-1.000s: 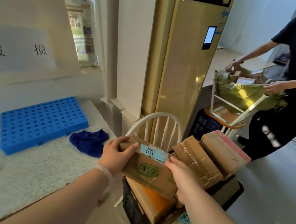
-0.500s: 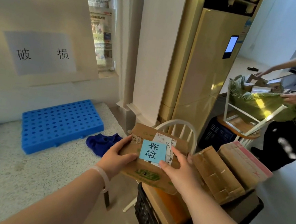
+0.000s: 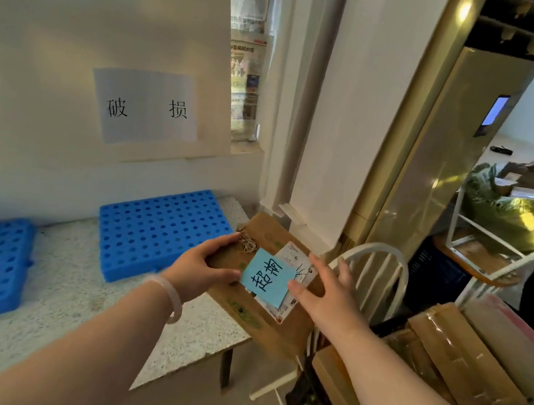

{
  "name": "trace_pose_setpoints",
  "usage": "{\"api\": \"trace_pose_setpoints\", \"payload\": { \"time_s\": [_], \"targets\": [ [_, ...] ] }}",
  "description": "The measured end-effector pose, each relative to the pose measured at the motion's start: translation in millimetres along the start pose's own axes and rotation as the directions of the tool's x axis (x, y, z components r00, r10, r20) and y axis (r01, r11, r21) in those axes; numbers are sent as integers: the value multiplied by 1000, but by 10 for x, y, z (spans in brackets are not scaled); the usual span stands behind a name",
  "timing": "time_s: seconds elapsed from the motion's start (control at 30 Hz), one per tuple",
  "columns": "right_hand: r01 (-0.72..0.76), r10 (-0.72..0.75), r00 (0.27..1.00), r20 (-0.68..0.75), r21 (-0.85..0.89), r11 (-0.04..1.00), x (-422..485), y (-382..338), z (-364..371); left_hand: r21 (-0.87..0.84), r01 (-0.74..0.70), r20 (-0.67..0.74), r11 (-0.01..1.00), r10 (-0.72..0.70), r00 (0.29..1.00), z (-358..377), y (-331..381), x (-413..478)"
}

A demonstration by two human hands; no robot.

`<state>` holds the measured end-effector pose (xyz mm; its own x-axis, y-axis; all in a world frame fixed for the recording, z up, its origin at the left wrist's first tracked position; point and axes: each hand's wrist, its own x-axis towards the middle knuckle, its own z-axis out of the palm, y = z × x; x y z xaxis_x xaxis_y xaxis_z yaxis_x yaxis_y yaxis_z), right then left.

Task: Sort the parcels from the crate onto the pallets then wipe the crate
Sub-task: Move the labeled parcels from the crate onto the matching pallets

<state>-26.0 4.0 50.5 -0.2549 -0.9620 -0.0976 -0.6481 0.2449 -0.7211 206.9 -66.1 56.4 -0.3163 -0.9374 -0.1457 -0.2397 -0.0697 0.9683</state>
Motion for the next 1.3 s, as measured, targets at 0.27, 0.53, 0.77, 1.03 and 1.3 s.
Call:
{"api": "trace_pose_setpoints", "payload": {
  "time_s": [0.27, 0.53, 0.77, 1.03, 1.3],
  "targets": [
    [106, -96, 925, 367, -8, 994, 340, -624, 364, 83, 35, 84, 996, -42, 996, -961, -53, -84],
    [179, -174, 924, 340, 20, 984, 327, -1177, 1256, 1, -101, -254, 995, 98, 962, -1695, -531, -136],
    [182, -171, 928, 332, 0, 983, 327, -1603, 1949, 115, -22, -610, 993, 88, 787, -2161, -871, -295],
    [308, -263, 894, 362, -72, 948, 542, -2009, 2412, 300, 191, -286, 935, -103, 953, -2603, -918, -578],
    [420, -358, 748, 559, 18, 907, 941, -2395, 2935, 305, 274, -485, 912, -98, 869, -3146, -1041, -436]
  ]
}}
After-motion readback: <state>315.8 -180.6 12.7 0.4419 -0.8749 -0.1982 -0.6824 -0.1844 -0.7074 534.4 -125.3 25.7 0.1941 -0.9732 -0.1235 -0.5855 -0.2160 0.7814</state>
